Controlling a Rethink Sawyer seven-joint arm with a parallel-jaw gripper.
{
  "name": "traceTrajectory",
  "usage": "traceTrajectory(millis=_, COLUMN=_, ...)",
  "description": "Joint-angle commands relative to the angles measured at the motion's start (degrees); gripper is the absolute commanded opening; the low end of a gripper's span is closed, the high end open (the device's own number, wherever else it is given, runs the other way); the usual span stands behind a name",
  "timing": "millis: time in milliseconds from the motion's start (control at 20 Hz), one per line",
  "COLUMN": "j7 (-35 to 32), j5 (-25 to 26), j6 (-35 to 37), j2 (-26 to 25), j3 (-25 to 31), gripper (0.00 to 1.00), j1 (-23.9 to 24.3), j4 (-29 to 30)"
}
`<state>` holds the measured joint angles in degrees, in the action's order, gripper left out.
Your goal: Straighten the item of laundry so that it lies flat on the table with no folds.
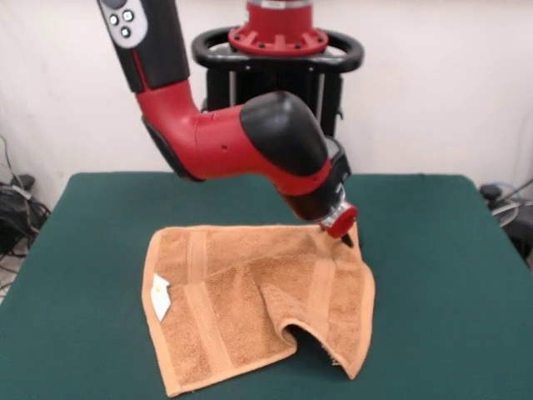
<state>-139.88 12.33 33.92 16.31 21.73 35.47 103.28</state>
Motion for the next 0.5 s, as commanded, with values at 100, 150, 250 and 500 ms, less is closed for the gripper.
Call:
traceTrajectory(millis=100, j7=2.9, j5=-2.0, j6=-14.7, j2=-20.6, j3=13.7, gripper=1.00, j1=-4.5, j4=2.3)
traceTrajectory(millis=150, j7=3.3, j5=-1.8, j6=-14.3, j2=-20.8, j3=13.8, gripper=1.00, j1=-4.2, j4=2.5)
traceTrajectory(millis=250, j7=4.9, j5=-1.3, j6=-13.2, j2=-21.6, j3=14.4, gripper=1.00, j1=-3.5, j4=2.4)
traceTrajectory(millis=500, j7=7.2, j5=0.0, j6=-12.0, j2=-23.5, j3=16.2, gripper=1.00, j1=-2.3, j4=2.6)
